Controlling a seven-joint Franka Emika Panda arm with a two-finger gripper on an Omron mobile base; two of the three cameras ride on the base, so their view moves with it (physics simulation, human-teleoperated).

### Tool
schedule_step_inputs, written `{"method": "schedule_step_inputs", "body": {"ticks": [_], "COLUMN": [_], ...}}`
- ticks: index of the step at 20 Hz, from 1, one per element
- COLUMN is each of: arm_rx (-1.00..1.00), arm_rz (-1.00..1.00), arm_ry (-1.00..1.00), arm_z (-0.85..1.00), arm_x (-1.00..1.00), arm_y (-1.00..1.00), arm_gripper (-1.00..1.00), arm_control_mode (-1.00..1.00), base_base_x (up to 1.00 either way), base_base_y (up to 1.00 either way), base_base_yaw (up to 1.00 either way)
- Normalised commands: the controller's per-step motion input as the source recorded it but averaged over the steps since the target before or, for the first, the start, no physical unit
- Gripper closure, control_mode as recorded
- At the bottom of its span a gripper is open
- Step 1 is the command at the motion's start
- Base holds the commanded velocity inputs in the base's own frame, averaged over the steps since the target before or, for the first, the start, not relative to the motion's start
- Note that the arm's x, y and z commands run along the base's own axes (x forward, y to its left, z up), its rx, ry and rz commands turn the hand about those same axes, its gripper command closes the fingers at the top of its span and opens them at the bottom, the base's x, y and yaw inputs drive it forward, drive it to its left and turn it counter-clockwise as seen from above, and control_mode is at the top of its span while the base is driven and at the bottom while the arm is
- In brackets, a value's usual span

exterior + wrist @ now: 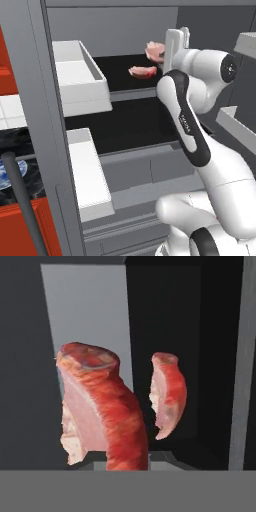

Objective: Place the steak on the counter behind the older steak on the same shelf of the fridge to maintain FIFO order. Close the fridge door when finished.

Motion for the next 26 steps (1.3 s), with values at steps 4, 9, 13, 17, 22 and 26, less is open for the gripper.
{"method": "schedule_step_inputs", "body": {"ticks": [4, 9, 13, 17, 22, 26], "arm_rx": [0.00, 0.00, 0.00, 0.00, 0.00, 0.00], "arm_rz": [0.00, 0.00, 0.00, 0.00, 0.00, 0.00], "arm_ry": [0.06, 0.10, 0.07, 0.03, 0.01, -0.02], "arm_z": [0.00, 0.02, 0.00, 0.11, 0.01, 0.19], "arm_x": [0.79, 0.80, 0.88, 0.77, 0.76, 0.01], "arm_y": [0.01, 0.05, 0.19, 0.30, 0.16, 0.00], "arm_gripper": [1.00, 1.00, 1.00, 1.00, 1.00, 1.00], "arm_control_mode": [-1.00, -1.00, -1.00, -1.00, -1.00, -1.00], "base_base_x": [0.00, 0.00, 0.00, 0.00, 0.00, 0.00], "base_base_y": [0.00, 0.00, 0.00, 0.00, 0.00, 0.00], "base_base_yaw": [0.00, 0.00, 0.00, 0.00, 0.00, 0.00]}}
